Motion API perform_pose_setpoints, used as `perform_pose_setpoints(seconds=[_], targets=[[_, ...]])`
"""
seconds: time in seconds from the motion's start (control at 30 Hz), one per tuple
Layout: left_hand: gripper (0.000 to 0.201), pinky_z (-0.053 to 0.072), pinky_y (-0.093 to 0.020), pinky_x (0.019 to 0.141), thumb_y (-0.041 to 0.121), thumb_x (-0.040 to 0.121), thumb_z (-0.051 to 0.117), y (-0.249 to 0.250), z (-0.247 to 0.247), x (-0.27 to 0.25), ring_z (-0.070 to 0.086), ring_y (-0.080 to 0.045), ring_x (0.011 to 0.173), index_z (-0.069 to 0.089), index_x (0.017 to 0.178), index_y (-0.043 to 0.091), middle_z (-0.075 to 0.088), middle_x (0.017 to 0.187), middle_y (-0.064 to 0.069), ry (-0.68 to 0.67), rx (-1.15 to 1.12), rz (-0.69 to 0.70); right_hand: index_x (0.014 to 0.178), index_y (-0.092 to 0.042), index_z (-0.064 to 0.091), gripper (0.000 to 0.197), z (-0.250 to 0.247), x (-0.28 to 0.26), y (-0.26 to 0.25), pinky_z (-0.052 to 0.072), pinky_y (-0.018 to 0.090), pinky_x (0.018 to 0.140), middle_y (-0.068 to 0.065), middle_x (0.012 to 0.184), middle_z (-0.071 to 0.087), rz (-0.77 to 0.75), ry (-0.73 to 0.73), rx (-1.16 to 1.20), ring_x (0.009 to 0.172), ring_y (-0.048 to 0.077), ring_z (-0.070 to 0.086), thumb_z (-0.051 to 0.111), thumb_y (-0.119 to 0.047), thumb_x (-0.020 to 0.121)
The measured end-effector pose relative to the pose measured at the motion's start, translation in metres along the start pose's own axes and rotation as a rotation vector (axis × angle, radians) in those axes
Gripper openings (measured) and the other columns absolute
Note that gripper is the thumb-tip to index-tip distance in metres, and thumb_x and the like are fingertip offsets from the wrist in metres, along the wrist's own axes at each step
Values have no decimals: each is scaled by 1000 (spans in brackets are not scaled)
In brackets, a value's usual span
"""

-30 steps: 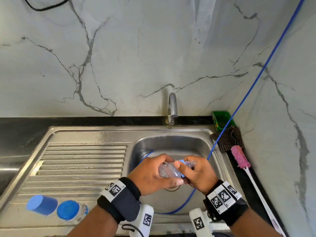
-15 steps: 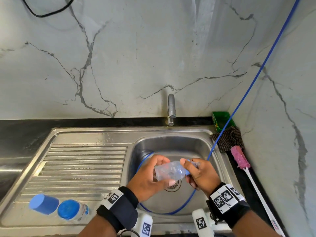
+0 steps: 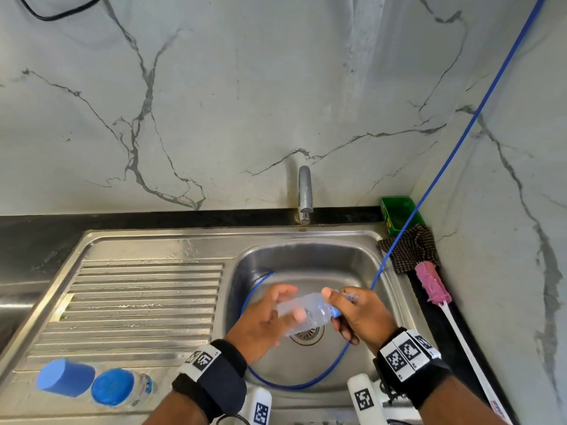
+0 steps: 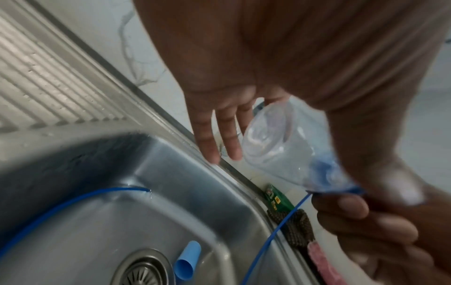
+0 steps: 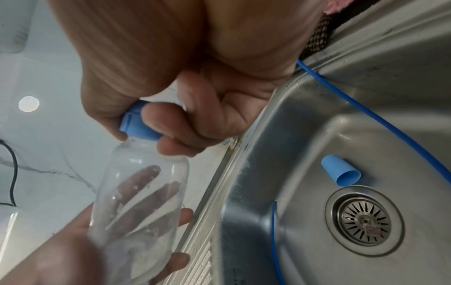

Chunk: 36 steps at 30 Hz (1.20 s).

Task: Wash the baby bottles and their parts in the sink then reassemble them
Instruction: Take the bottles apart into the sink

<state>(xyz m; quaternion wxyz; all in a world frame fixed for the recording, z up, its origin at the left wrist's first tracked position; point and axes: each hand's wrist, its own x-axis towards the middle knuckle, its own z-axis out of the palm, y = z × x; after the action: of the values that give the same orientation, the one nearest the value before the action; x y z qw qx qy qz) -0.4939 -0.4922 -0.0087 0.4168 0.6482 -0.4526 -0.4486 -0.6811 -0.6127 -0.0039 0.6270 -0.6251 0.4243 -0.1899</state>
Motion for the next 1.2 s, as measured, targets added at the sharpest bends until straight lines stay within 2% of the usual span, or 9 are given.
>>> perform_pose_setpoints(seconds=[0.07, 0.13, 0.23, 0.33, 0.5, 0.67, 0.77, 0.93, 1.2], targets=[[88, 48, -20, 95, 70, 60, 79, -8, 2, 7, 50, 4, 116, 41, 135, 44, 44, 133, 25, -26, 263, 83, 66, -8, 55, 43, 1, 5, 3, 32, 22, 37, 18, 56, 59, 3, -8, -17, 37, 23, 44, 66, -37, 96], [79, 47, -19, 96, 61, 64, 82, -12, 4, 15, 53, 3, 113, 42, 131, 46, 52, 125, 18, -25, 308, 113, 66, -9, 55, 43, 1, 13, 7, 33, 23, 37, 17, 56, 60, 17, -10, -23, 37, 23, 45, 66, -38, 95], [52, 58, -32, 75, 62, 80, 71, -15, 3, 26, 70, -16, 81, 52, 122, 38, 70, 97, -1, -91, 37, -52, 70, -6, 56, 43, -4, 26, 13, 33, 22, 37, 17, 56, 60, 54, -21, -17, 38, 23, 46, 66, -39, 95], [61, 48, -32, 48, 67, 87, 54, -15, -2, 39, 62, -27, 59, 65, 107, 10, 68, 74, -12, -181, -210, -214, 68, -3, 56, 49, -6, 37, 20, 32, 21, 36, 17, 56, 58, 69, -66, 20, 37, 23, 45, 70, -46, 87], [68, 37, -27, 46, 62, 97, 36, -34, -15, 72, 40, -17, 36, 68, 98, 2, 58, 57, -13, -171, -346, -575, 88, 8, 59, 52, -10, 67, 37, 35, 23, 36, 16, 62, 60, 119, -2, 189, 41, 21, 49, 74, -39, 75], [45, 49, -20, 72, 65, 83, 61, -67, -13, 108, 64, -12, 86, 63, 105, 26, 69, 98, 5, -12, 406, -457, 99, -3, 64, 20, -28, 102, 68, 46, 28, 44, 13, 64, 66, 180, 157, 86, 48, 20, 57, 76, -15, 88], [51, 48, -33, 98, 48, 89, 63, -106, -2, 128, 58, -25, 119, 55, 130, 18, 60, 129, -6, -70, 709, -521, 106, -7, 65, 26, -27, 113, 82, 51, 30, 49, 11, 69, 69, 228, 105, 45, 54, 18, 62, 79, -14, 85], [59, 49, -41, 95, 45, 89, 67, -143, 12, 142, 56, -28, 122, 45, 134, 15, 49, 134, -6, -153, 1020, -593, 107, -24, 68, 36, -19, 127, 103, 53, 30, 54, 5, 98, 71, 215, 31, -81, 65, 15, 68, 86, -16, 77], [62, 49, -39, 95, 41, 88, 69, -149, 10, 144, 58, -26, 123, 44, 140, 17, 51, 137, -5, -236, 1121, -617, 104, -44, 69, 45, -19, 128, 107, 61, 39, 80, -15, 114, 71, 158, -15, -229, 97, 10, 70, 87, -43, 63]])
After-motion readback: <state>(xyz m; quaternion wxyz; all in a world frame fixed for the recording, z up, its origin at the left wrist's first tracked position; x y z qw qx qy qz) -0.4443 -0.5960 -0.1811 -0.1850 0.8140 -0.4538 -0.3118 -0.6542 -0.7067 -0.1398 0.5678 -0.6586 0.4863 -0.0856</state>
